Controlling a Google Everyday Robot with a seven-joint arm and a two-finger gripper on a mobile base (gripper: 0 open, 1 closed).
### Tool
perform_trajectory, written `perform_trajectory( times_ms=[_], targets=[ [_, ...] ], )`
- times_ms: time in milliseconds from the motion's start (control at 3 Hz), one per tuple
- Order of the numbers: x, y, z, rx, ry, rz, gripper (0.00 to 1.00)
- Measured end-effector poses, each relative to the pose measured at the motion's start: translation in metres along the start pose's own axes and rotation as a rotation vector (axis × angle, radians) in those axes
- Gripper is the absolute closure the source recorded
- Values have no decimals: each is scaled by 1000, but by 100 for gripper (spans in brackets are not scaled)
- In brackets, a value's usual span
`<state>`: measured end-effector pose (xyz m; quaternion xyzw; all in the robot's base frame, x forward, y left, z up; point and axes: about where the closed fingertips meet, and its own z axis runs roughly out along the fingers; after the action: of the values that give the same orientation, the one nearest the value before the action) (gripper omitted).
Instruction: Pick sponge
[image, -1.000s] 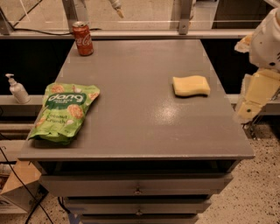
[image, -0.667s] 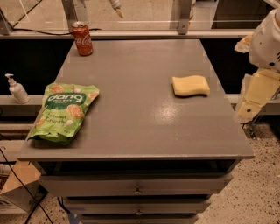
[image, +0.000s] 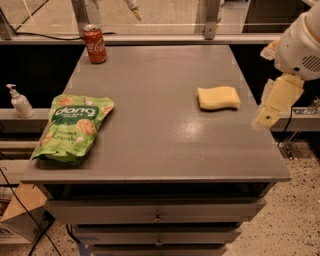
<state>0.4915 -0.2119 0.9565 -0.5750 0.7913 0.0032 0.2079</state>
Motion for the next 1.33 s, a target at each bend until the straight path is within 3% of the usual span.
perform_trajectory(
  times_ms=[333,667,1333],
  targets=[
    [-17,-25,18,13,-112,13,0],
    [-33,-47,45,11,-172,28,0],
    [-49,-81,109,-37,-197,85,0]
  ],
)
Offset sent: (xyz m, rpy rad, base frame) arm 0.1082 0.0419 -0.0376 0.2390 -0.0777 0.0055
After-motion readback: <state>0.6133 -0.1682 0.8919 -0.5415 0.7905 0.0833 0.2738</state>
